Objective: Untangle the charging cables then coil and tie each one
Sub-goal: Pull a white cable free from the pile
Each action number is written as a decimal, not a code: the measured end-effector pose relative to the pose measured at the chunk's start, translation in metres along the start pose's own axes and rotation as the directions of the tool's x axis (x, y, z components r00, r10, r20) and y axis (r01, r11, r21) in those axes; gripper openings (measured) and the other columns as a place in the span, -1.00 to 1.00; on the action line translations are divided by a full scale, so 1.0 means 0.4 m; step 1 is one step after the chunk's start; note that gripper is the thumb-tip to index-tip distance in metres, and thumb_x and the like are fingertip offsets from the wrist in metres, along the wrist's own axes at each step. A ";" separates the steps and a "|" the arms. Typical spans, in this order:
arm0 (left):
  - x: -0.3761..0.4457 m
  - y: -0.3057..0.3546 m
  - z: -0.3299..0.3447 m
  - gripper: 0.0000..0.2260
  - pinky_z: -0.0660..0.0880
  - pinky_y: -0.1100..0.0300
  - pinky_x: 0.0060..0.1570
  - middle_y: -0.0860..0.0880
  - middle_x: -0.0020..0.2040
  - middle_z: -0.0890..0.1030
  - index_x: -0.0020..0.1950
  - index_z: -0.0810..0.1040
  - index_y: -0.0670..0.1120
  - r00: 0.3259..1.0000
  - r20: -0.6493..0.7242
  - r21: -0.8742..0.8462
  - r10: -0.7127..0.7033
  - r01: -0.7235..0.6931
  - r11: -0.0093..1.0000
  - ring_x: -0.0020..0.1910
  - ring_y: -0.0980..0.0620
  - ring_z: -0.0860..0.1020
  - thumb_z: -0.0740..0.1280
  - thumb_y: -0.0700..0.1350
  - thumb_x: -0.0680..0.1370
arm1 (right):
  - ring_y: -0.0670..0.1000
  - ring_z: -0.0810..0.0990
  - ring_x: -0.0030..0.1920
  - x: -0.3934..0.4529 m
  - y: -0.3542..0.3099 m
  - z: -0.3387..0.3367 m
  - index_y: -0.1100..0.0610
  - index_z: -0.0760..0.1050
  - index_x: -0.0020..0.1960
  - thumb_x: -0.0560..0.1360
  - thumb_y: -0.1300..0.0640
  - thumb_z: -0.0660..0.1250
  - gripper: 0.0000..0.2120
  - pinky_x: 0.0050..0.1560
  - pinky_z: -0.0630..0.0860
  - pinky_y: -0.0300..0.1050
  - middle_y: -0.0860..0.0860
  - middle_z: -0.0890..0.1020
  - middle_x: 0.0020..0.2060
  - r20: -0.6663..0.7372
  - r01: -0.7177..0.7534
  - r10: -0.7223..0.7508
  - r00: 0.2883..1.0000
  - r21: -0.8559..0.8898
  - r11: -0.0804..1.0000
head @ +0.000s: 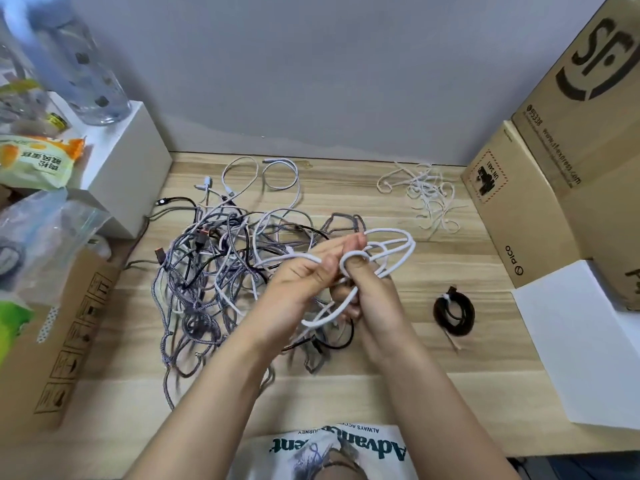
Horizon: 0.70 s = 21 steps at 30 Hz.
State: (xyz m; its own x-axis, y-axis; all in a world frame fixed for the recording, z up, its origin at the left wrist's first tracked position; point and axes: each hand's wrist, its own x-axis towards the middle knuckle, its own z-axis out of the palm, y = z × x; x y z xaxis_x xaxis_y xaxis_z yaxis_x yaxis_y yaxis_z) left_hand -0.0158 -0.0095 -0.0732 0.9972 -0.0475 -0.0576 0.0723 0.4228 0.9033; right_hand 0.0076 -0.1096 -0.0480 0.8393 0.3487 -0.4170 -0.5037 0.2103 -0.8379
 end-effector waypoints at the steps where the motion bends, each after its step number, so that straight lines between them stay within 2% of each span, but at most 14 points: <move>1: -0.003 -0.009 0.001 -0.49 0.56 0.31 -0.09 0.02 0.30 0.53 0.20 0.59 -0.06 1.000 0.003 -0.005 -0.011 0.011 1.000 0.00 0.14 0.60 0.40 0.22 0.37 | -0.21 0.35 -0.69 0.001 0.001 0.002 0.09 0.32 -0.32 0.53 0.10 0.19 -0.75 -0.64 0.27 -0.42 -0.11 0.38 -0.71 -0.017 0.005 -0.005 1.000 0.015 1.000; 5: -0.011 -0.020 -0.009 -0.56 0.51 0.37 -0.03 0.08 0.32 0.50 0.18 0.61 -0.05 0.999 0.025 -0.014 -0.021 0.022 1.000 0.11 0.18 0.57 0.36 0.16 0.40 | -0.23 0.41 -0.63 0.004 0.005 -0.006 0.10 0.37 -0.32 0.55 0.18 0.22 -0.75 -0.57 0.30 -0.45 -0.12 0.42 -0.68 -0.045 0.075 -0.075 0.996 0.004 0.997; 7: -0.009 -0.033 -0.012 -0.50 0.48 0.32 0.06 0.05 0.33 0.50 0.18 0.60 -0.11 1.000 0.010 -0.020 -0.011 0.011 1.000 0.21 0.12 0.53 0.41 0.18 0.37 | -0.21 0.46 -0.56 0.007 0.008 -0.015 0.12 0.42 -0.32 0.53 0.20 0.27 -0.76 -0.50 0.38 -0.37 -0.10 0.47 -0.61 -0.053 0.122 -0.123 0.991 -0.014 0.992; 8: -0.008 -0.035 -0.013 -0.49 0.49 0.29 0.07 0.02 0.28 0.54 0.16 0.62 -0.12 1.000 -0.010 -0.088 -0.002 0.001 0.996 0.21 0.08 0.53 0.47 0.16 0.33 | -0.18 0.46 -0.53 0.009 0.010 -0.016 0.12 0.44 -0.34 0.51 0.21 0.29 -0.75 -0.45 0.40 -0.33 -0.09 0.47 -0.58 -0.058 0.154 -0.157 0.986 -0.041 0.987; 9: -0.004 -0.036 -0.020 -0.51 0.53 0.24 0.02 0.02 0.18 0.61 0.12 0.64 -0.10 0.999 -0.042 -0.221 -0.017 0.008 0.975 0.12 0.06 0.58 0.54 0.11 0.27 | -0.17 0.44 -0.52 0.009 0.010 -0.018 0.12 0.45 -0.37 0.50 0.23 0.30 -0.74 -0.43 0.40 -0.31 -0.09 0.45 -0.57 -0.063 0.187 -0.191 0.979 -0.070 0.980; 11: 0.010 -0.041 -0.048 -0.65 0.57 0.20 -0.14 0.04 -0.12 0.65 -0.06 0.69 -0.06 0.989 -0.124 -0.564 -0.086 0.001 0.826 -0.15 0.09 0.62 0.61 -0.06 0.19 | -0.16 0.38 -0.53 0.002 -0.003 -0.021 0.13 0.45 -0.40 0.48 0.27 0.34 -0.72 -0.44 0.38 -0.33 -0.07 0.41 -0.58 -0.074 0.239 -0.245 0.967 -0.079 0.968; 13: 0.017 -0.046 -0.108 -0.88 0.53 0.25 -0.27 0.07 -0.31 0.59 -0.16 0.61 -0.06 0.930 -0.300 -0.754 -0.210 -0.097 0.650 -0.33 0.14 0.58 0.49 -0.13 0.34 | -0.17 0.36 -0.54 -0.015 -0.034 -0.031 0.08 0.48 -0.45 0.39 0.21 0.39 -0.74 -0.44 0.36 -0.36 -0.08 0.40 -0.60 -0.075 0.269 -0.270 0.960 -0.030 0.963; 14: 0.021 -0.042 -0.140 -0.97 0.48 0.29 -0.28 0.08 -0.36 0.56 -0.16 0.55 -0.04 0.874 -0.395 -0.768 -0.283 -0.145 0.624 -0.38 0.16 0.55 0.35 -0.11 0.47 | -0.17 0.35 -0.55 -0.026 -0.053 -0.040 0.08 0.49 -0.50 0.34 0.17 0.36 -0.76 -0.45 0.35 -0.37 -0.09 0.40 -0.61 -0.074 0.286 -0.285 0.956 0.009 0.958; 16: 0.029 -0.041 -0.200 -0.76 0.36 0.31 -0.25 0.11 -0.43 0.53 -0.17 0.48 -0.01 0.761 -0.536 -0.736 -0.366 -0.209 0.643 -0.46 0.19 0.51 0.10 -0.05 0.62 | -0.17 0.33 -0.57 -0.048 -0.084 -0.055 0.06 0.47 -0.58 0.30 0.15 0.30 -0.73 -0.49 0.30 -0.38 -0.09 0.38 -0.63 -0.059 0.324 -0.321 0.945 0.055 0.944; 17: 0.035 -0.034 -0.219 -0.71 0.34 0.31 -0.23 0.12 -0.45 0.52 -0.18 0.48 0.00 0.733 -0.572 -0.718 -0.369 -0.230 0.657 -0.47 0.20 0.50 0.05 -0.03 0.64 | -0.17 0.32 -0.58 -0.058 -0.096 -0.059 0.06 0.45 -0.59 0.30 0.16 0.29 -0.71 -0.51 0.29 -0.39 -0.09 0.37 -0.64 -0.040 0.334 -0.332 0.943 0.067 0.940; 19: 0.041 -0.009 -0.223 -0.72 0.37 0.31 -0.21 0.14 -0.43 0.54 -0.18 0.52 0.02 0.752 -0.584 -0.669 -0.305 -0.233 0.706 -0.45 0.22 0.52 0.08 -0.05 0.62 | -0.18 0.31 -0.60 -0.066 -0.106 -0.060 0.06 0.43 -0.60 0.28 0.20 0.30 -0.71 -0.53 0.28 -0.41 -0.09 0.35 -0.64 -0.021 0.317 -0.317 0.948 0.121 0.941; 21: 0.044 0.029 -0.196 -0.75 0.47 0.32 -0.18 0.15 -0.34 0.60 -0.21 0.63 0.01 0.823 -0.536 -0.577 -0.188 -0.195 0.793 -0.35 0.22 0.56 0.17 -0.06 0.52 | -0.18 0.32 -0.60 -0.059 -0.100 -0.060 0.06 0.43 -0.60 0.25 0.26 0.38 -0.71 -0.54 0.30 -0.41 -0.09 0.36 -0.64 -0.028 0.285 -0.284 0.958 0.117 0.951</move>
State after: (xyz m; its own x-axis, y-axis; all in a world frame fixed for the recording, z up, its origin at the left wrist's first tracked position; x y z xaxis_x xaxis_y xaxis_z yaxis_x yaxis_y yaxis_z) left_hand 0.0041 0.0656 -0.0971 0.8168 0.3670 -0.4450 -0.1268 0.8669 0.4821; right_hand 0.0129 -0.1481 -0.0134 0.9533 0.2486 -0.1717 -0.2636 0.4064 -0.8749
